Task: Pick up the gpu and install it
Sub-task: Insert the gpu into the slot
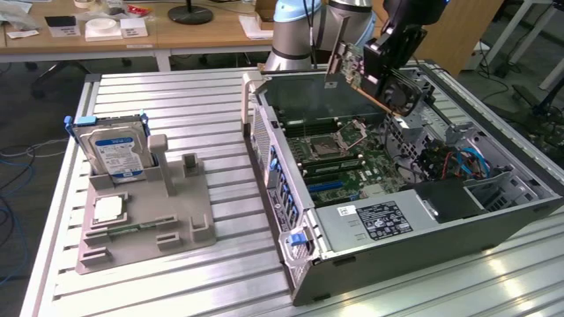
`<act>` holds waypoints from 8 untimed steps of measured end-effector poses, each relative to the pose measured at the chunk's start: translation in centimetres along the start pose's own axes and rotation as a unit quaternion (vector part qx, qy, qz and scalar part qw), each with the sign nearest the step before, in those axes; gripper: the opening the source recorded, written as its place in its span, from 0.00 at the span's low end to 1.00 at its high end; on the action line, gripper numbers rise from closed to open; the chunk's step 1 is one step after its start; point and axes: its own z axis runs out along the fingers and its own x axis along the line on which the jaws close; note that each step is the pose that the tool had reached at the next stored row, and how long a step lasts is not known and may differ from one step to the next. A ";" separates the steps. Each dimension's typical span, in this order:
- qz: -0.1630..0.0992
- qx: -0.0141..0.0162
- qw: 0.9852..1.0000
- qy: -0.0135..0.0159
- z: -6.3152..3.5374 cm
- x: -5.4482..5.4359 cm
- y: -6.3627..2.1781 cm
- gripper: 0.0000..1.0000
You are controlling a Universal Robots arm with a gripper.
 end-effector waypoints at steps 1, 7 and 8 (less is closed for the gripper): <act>-0.007 0.000 1.000 0.000 0.00 0.0 0.00 0.28; -0.046 0.000 0.999 0.002 0.00 0.0 0.00 0.28; -0.053 0.000 0.999 0.002 0.00 0.0 0.00 0.28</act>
